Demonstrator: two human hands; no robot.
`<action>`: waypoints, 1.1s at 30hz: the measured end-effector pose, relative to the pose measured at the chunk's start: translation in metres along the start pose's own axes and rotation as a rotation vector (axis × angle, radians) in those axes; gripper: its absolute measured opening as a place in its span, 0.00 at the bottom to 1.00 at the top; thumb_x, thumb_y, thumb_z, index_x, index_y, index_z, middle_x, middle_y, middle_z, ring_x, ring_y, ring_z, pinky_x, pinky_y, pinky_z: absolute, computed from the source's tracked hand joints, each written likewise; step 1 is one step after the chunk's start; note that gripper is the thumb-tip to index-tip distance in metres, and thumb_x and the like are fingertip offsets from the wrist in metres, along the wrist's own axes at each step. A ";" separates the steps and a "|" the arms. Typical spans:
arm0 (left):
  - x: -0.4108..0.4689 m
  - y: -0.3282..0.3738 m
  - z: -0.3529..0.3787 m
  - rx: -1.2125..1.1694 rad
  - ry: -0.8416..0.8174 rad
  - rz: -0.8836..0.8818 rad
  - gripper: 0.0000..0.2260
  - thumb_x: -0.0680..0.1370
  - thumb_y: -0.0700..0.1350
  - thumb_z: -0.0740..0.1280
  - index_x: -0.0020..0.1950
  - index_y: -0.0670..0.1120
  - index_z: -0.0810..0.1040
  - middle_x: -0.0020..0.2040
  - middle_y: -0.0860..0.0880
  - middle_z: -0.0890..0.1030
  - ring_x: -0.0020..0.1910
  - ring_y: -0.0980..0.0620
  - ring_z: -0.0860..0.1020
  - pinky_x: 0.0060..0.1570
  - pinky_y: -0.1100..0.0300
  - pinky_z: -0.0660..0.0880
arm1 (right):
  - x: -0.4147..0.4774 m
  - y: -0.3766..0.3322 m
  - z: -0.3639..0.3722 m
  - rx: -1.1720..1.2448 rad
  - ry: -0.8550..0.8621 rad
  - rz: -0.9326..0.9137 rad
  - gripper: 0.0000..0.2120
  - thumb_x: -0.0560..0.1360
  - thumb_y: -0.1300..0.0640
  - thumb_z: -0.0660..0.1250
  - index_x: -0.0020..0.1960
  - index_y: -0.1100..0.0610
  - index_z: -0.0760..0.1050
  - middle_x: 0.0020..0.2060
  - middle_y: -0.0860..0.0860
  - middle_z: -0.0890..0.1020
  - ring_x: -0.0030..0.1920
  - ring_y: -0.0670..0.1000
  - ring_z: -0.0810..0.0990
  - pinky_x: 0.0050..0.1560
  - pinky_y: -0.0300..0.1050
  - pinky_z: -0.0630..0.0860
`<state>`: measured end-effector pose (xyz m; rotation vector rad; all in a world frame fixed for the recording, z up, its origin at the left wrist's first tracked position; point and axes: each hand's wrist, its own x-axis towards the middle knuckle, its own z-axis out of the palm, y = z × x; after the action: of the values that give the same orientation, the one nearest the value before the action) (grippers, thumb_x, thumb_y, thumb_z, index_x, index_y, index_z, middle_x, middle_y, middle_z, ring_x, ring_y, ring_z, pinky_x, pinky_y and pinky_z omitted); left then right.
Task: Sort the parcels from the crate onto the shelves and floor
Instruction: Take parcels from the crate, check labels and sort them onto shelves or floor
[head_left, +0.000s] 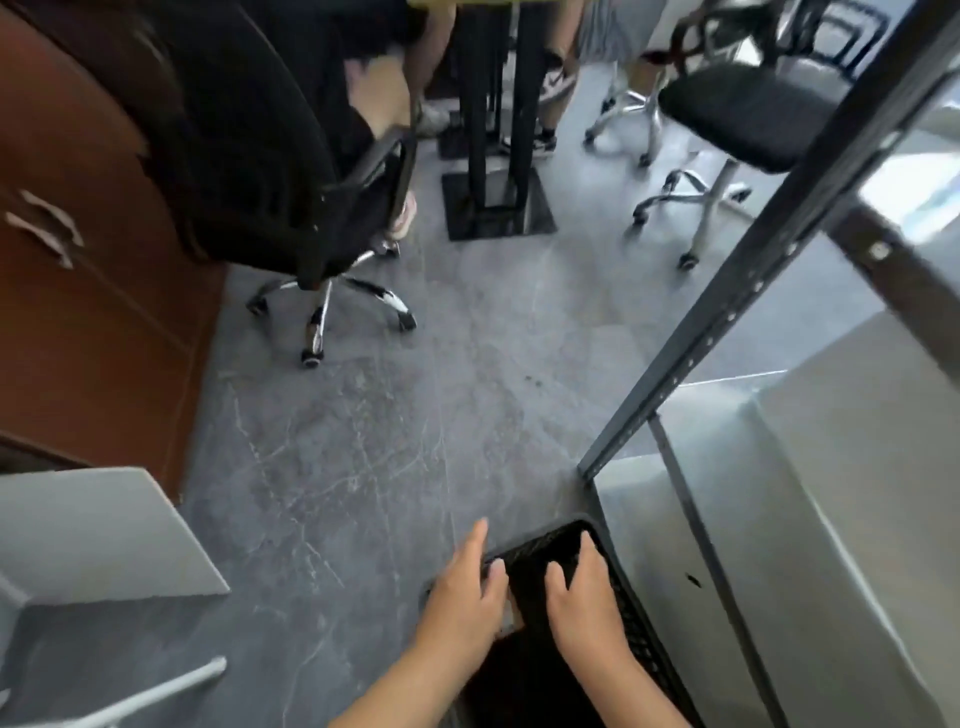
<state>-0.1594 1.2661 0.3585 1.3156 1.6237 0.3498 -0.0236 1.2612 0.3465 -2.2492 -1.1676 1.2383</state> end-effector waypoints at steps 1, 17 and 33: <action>-0.011 0.025 -0.029 0.036 0.021 0.040 0.24 0.84 0.48 0.56 0.80 0.50 0.55 0.79 0.51 0.59 0.77 0.55 0.59 0.63 0.73 0.51 | -0.017 -0.032 -0.023 0.013 0.027 -0.038 0.29 0.81 0.56 0.59 0.79 0.59 0.52 0.76 0.56 0.61 0.76 0.53 0.60 0.73 0.43 0.58; -0.237 0.404 -0.252 0.256 0.620 1.083 0.28 0.82 0.45 0.56 0.80 0.45 0.51 0.81 0.48 0.53 0.79 0.53 0.50 0.78 0.47 0.49 | -0.332 -0.327 -0.354 -0.270 0.933 -0.967 0.31 0.79 0.58 0.61 0.79 0.58 0.54 0.79 0.51 0.57 0.79 0.50 0.50 0.79 0.53 0.46; -0.459 0.456 -0.208 0.483 0.734 1.460 0.28 0.83 0.54 0.45 0.81 0.44 0.46 0.81 0.46 0.46 0.80 0.50 0.45 0.77 0.43 0.49 | -0.550 -0.228 -0.427 -0.438 1.449 -0.731 0.30 0.81 0.48 0.53 0.80 0.57 0.51 0.80 0.53 0.52 0.80 0.52 0.49 0.79 0.54 0.42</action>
<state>-0.0917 1.1093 1.0163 2.8447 0.9427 1.4917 0.0491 1.0149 1.0327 -1.8133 -1.3145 -0.8968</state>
